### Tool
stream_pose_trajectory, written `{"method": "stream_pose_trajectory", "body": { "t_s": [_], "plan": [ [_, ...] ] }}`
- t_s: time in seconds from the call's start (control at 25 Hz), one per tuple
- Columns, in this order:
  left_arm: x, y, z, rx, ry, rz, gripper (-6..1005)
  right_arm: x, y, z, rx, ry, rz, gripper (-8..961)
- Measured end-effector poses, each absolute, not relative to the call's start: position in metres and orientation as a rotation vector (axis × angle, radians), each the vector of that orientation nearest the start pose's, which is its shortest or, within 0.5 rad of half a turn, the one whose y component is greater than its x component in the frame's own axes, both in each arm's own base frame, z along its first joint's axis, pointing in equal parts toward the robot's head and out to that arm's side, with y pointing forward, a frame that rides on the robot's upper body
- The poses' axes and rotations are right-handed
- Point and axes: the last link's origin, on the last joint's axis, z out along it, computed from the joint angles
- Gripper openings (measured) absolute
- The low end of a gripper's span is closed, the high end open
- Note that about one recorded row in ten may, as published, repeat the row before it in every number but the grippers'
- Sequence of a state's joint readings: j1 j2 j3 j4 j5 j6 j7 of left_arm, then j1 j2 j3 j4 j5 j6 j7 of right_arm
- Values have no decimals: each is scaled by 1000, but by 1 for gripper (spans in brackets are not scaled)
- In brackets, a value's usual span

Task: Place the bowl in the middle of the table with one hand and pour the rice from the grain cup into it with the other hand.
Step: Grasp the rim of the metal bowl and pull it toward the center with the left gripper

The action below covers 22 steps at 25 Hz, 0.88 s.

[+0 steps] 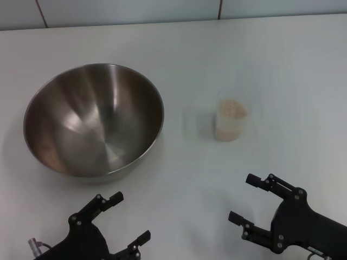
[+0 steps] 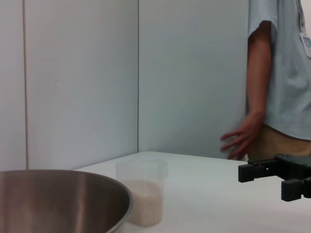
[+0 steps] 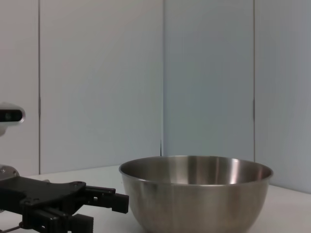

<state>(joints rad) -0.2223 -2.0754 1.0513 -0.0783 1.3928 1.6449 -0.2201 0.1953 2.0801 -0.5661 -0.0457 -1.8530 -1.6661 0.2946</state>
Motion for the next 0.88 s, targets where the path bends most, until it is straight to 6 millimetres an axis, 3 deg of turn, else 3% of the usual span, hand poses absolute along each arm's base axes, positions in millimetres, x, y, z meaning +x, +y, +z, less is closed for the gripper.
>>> {"method": "stream_pose_trajectory", "body": {
  "t_s": [0.6, 0.72, 0.76, 0.88],
  "plan": [
    [-313, 143, -75, -2403, -266, -993, 864, 321, 166, -69, -2394, 274, 920, 768],
    [-310, 139, -67, -2368, -250, -1057, 863, 321, 166, -69, -2391, 275, 922, 768],
    [-304, 137, -56, -2311, -232, -1148, 863, 321, 166, -69, -2391, 275, 923, 768],
    [-303, 150, -37, -2195, -264, -1225, 862, 320, 168, -69, -2394, 269, 925, 768]
  ]
}}
